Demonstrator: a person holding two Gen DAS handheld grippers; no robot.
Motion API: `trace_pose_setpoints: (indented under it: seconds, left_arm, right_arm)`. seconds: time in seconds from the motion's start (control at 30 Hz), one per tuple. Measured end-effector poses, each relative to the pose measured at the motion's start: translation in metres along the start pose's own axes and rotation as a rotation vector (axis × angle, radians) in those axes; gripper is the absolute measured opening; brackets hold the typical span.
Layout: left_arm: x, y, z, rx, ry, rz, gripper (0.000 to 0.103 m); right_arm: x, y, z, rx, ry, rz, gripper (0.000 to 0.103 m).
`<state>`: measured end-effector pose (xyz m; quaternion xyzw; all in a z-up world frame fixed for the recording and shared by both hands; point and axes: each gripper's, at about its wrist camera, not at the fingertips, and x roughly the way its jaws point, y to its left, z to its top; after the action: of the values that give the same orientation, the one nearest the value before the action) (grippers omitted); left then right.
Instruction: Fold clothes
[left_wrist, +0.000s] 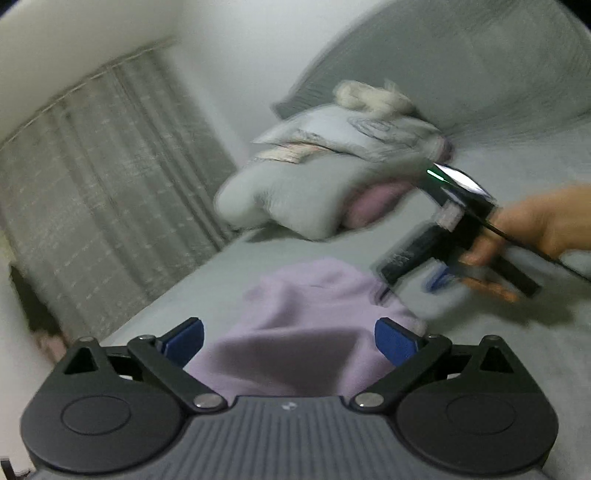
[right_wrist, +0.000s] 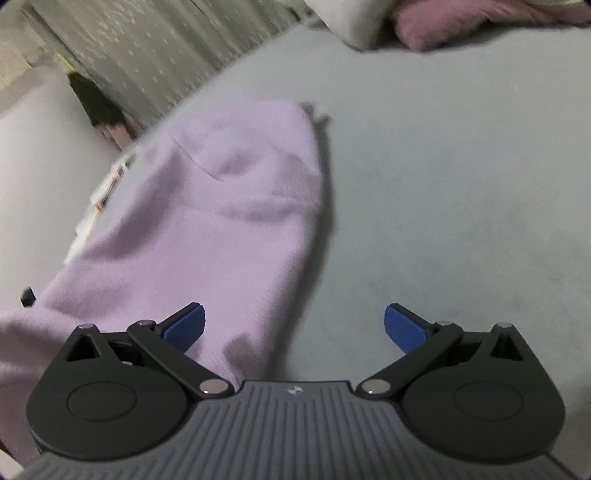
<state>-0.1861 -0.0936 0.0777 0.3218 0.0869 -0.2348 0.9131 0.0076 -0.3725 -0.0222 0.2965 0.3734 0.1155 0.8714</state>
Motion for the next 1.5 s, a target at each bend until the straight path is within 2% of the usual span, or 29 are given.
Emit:
trace_pose_setpoints:
  seconds: [0.03,0.07,0.1,0.17,0.2,0.23,0.27,0.37,0.43,0.53,0.63,0.67,0.7,0.77,0.8,0.83,0.93,1.0,1.07,1.13,1.2,1.27,1.4,1.47,1.5]
  left_arm:
    - [0.002,-0.005,0.0,0.007,0.0,-0.009,0.099]
    - [0.004,-0.01,0.0,0.023,-0.003,-0.016,0.099]
    - [0.007,-0.015,0.001,0.044,-0.007,-0.02,0.099]
    - [0.013,-0.024,0.003,0.086,-0.017,-0.03,0.099]
    - [0.018,-0.027,0.003,0.099,-0.019,-0.039,0.099]
    - [0.024,-0.029,0.003,0.107,-0.021,-0.05,0.099]
    - [0.03,-0.031,0.004,0.114,-0.022,-0.061,0.099]
    - [0.052,-0.043,0.003,0.129,-0.008,-0.083,0.099]
    - [0.068,-0.058,0.003,0.143,0.002,-0.065,0.099]
    - [0.097,-0.077,0.003,0.172,0.034,0.06,0.099]
    - [0.11,-0.084,0.003,0.233,0.032,0.211,0.099]
    - [0.108,-0.081,0.004,0.241,0.015,0.254,0.083]
    - [0.104,-0.077,0.006,0.237,-0.001,0.286,0.043]
    - [0.087,-0.048,0.016,0.152,-0.011,0.287,0.011]
    - [0.078,-0.03,0.022,0.088,-0.016,0.261,0.008]
    - [0.069,-0.011,0.028,0.025,-0.02,0.236,0.007]
    - [0.041,0.016,0.038,-0.039,-0.057,0.238,0.007]
    - [0.011,0.038,0.048,-0.129,-0.104,0.227,0.007]
    - [-0.05,0.077,0.063,-0.338,-0.203,0.176,0.007]
    - [-0.088,0.101,0.072,-0.442,-0.271,0.149,0.007]
    - [-0.135,0.14,0.091,-0.54,-0.361,0.133,0.007]
    - [-0.164,0.169,0.106,-0.596,-0.408,0.099,0.007]
    - [-0.212,0.209,0.132,-0.626,-0.493,0.016,0.007]
    - [-0.229,0.228,0.143,-0.644,-0.531,-0.04,0.007]
    - [-0.237,0.238,0.149,-0.655,-0.55,-0.072,0.007]
  right_arm:
    - [0.006,0.001,-0.002,0.003,0.003,0.053,0.046]
    - [0.012,0.001,-0.004,0.038,0.009,0.047,0.038]
    - [0.013,0.002,-0.004,0.038,0.006,0.043,0.016]
    - [0.01,0.002,-0.001,0.04,-0.003,0.064,0.013]
    - [0.002,0.0,0.004,0.082,-0.03,0.107,0.012]
    - [-0.015,0.003,0.012,0.12,-0.08,0.195,0.012]
    - [-0.029,0.009,0.017,0.116,-0.118,0.246,0.011]
    - [-0.073,0.03,0.03,0.066,-0.226,0.35,0.011]
    - [-0.091,0.035,0.033,0.064,-0.259,0.4,0.011]
    - [-0.128,0.05,0.04,0.049,-0.317,0.49,0.011]
    - [-0.159,0.067,0.044,0.019,-0.35,0.554,0.012]
    - [-0.169,0.073,0.046,0.002,-0.359,0.568,0.012]
    - [-0.179,0.079,0.047,-0.015,-0.369,0.582,0.012]
    - [-0.197,0.09,0.046,-0.053,-0.397,0.585,0.012]
    - [-0.202,0.092,0.045,-0.063,-0.405,0.587,0.012]
    - [-0.217,0.092,0.054,-0.092,-0.421,0.592,0.012]
    - [-0.252,0.114,0.036,-0.282,-0.484,0.555,0.011]
    - [-0.271,0.119,0.03,-0.319,-0.536,0.572,0.011]
    - [-0.293,0.134,0.026,-0.382,-0.614,0.568,0.011]
    - [-0.316,0.15,0.022,-0.447,-0.692,0.567,0.011]
    - [-0.329,0.163,0.021,-0.483,-0.739,0.586,0.011]
    - [-0.355,0.193,0.017,-0.57,-0.814,0.596,0.011]
    - [-0.403,0.233,0.031,-0.676,-0.872,0.595,0.011]
    - [-0.418,0.241,0.038,-0.689,-0.879,0.588,0.011]
    - [-0.442,0.25,0.039,-0.705,-0.899,0.56,0.011]
